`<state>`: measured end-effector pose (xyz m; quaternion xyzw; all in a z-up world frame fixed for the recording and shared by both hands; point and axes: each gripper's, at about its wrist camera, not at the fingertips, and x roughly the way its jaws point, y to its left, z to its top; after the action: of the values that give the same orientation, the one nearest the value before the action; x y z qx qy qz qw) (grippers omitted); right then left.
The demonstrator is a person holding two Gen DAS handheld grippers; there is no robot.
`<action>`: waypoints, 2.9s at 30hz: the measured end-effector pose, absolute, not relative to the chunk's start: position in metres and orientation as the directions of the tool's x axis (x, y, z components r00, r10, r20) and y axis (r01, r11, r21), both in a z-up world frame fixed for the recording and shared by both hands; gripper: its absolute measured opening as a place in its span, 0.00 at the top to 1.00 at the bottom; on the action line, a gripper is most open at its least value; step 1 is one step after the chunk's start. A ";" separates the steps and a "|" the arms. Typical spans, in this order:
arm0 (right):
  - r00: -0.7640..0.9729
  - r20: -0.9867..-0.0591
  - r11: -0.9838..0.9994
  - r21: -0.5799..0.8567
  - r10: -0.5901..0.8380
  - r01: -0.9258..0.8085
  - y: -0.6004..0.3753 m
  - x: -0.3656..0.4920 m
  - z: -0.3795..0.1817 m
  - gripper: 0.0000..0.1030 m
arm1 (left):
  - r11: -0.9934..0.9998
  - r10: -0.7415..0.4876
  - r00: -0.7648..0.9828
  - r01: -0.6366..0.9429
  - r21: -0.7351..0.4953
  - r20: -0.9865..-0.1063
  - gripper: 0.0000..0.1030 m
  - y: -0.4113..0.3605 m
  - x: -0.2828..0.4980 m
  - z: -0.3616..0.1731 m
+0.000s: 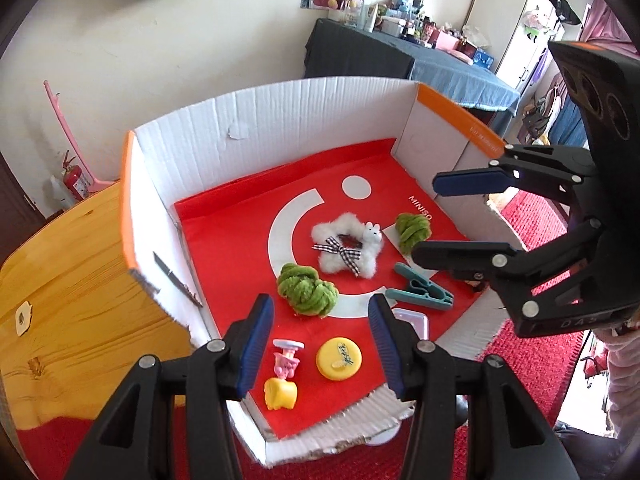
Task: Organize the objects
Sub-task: 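Withdraw both tools from the box toward the white lid and black roll, then grasp the white round lid with the left tool while the right tool grasps the black-and-white roll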
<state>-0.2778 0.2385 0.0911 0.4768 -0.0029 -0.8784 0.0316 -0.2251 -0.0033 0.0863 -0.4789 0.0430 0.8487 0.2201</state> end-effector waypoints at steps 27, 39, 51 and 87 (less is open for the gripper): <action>-0.727 -0.687 -0.999 0.037 0.001 -0.037 0.203 -0.164 0.131 0.23 | -0.922 0.352 -0.630 -0.360 -0.142 -0.693 0.25 -0.014 -0.132 0.121; -0.776 -0.625 -0.981 0.081 0.086 -0.174 0.194 -0.125 0.103 0.12 | -0.960 0.265 -0.736 -0.258 -0.104 -0.623 0.07 -0.018 -0.087 0.105; -0.755 -0.634 -0.956 0.081 0.170 -0.283 0.190 -0.109 0.052 0.11 | -0.982 0.190 -0.755 -0.136 -0.133 -0.628 0.05 -0.019 -0.070 0.059; -0.607 -0.792 -0.977 0.073 0.065 -0.200 0.176 -0.161 0.012 0.11 | -0.976 0.213 -0.626 -0.173 -0.132 -0.750 0.05 -0.030 -0.089 0.028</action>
<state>-0.1608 0.1760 0.0125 0.4368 -0.0773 -0.8932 -0.0743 -0.0886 -0.0304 0.0283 -0.4191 -0.0238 0.9013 0.1068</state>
